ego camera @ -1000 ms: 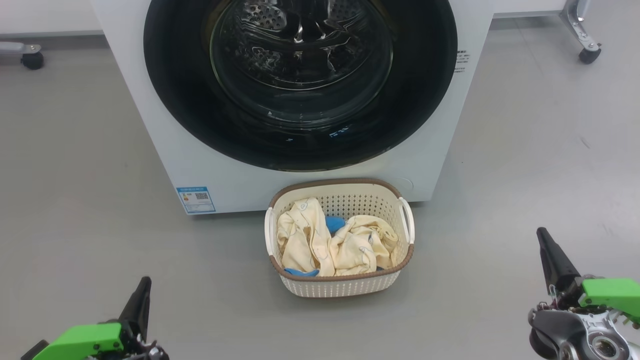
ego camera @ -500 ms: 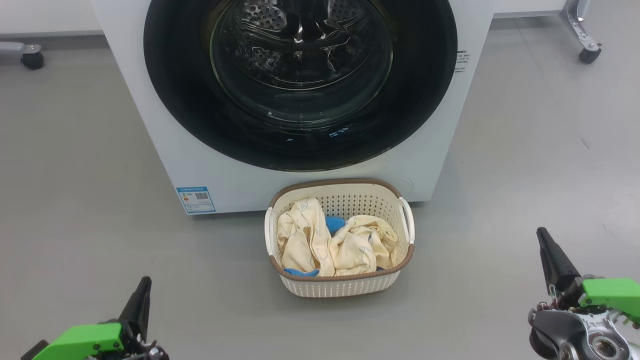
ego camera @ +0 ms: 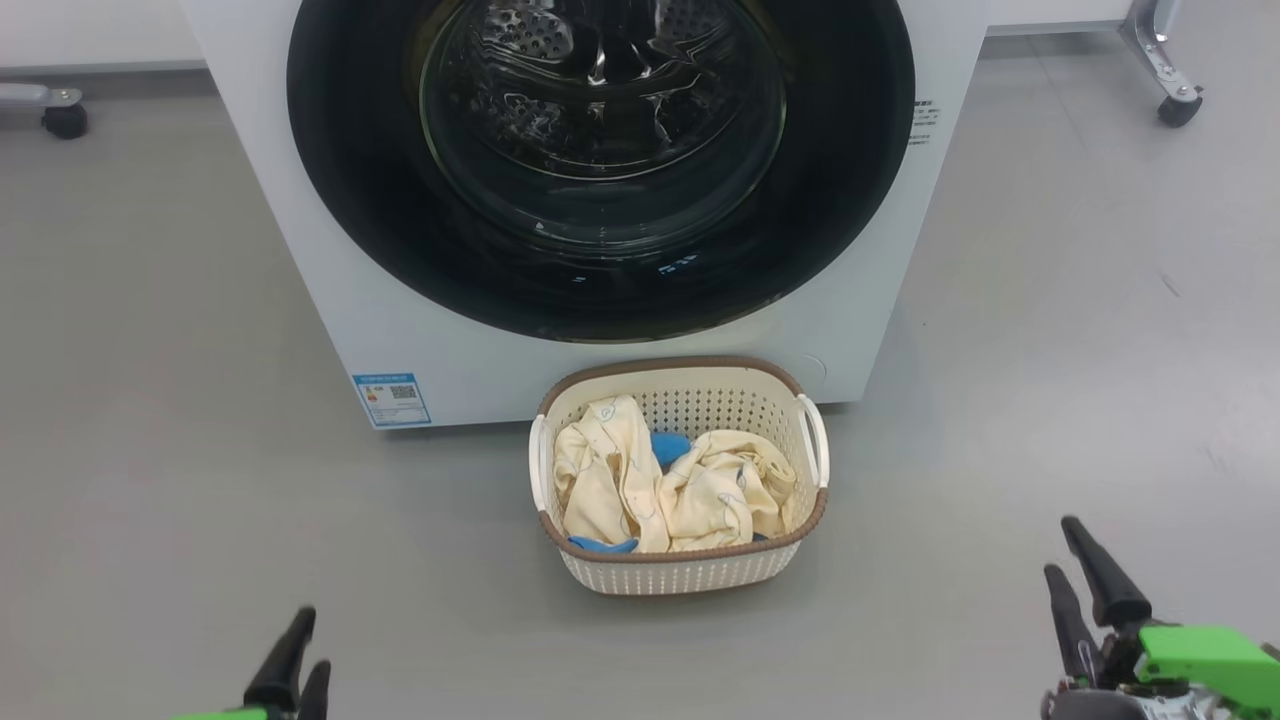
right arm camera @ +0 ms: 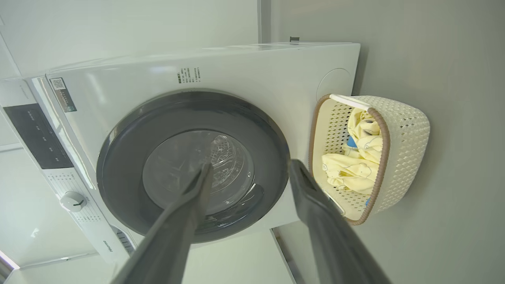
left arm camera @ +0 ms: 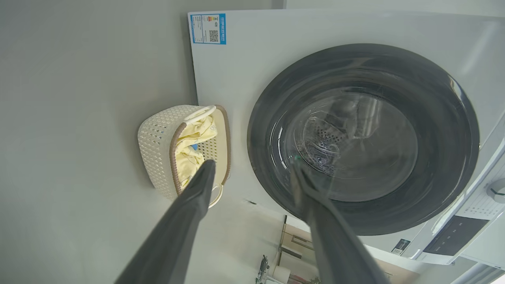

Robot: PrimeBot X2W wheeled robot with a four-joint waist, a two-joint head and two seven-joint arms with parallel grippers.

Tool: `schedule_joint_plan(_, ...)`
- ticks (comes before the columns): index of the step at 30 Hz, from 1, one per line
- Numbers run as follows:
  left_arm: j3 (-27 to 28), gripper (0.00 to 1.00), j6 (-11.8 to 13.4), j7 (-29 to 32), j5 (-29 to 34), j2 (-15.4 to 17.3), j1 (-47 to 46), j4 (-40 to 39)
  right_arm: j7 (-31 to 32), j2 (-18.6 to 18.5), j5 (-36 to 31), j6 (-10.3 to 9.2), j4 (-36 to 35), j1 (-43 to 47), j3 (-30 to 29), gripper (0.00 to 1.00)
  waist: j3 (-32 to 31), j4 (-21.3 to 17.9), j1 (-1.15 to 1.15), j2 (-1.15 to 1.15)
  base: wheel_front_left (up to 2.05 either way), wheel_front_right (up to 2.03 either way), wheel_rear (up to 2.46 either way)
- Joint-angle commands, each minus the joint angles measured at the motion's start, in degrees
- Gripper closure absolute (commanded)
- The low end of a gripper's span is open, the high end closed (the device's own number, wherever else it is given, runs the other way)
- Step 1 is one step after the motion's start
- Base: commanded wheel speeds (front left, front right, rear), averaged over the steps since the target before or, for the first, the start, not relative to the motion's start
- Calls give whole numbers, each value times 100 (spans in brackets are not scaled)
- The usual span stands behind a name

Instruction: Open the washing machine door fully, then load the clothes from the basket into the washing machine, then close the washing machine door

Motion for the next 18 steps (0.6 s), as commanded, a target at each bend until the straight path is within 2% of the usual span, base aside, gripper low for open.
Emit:
schedule_joint_plan(1,27,0,-2,-40,28,42,-206,-195,-41,-48,-36,0,-199,-233,-1,0,2,-1,0,0,0,0,0)
schedule_joint_plan(18,4,0,-8,-326,186,54,-280,-389,-328,-67,-365,-3,-353,-340,20,0,12,-13,0,0,0,0,0)
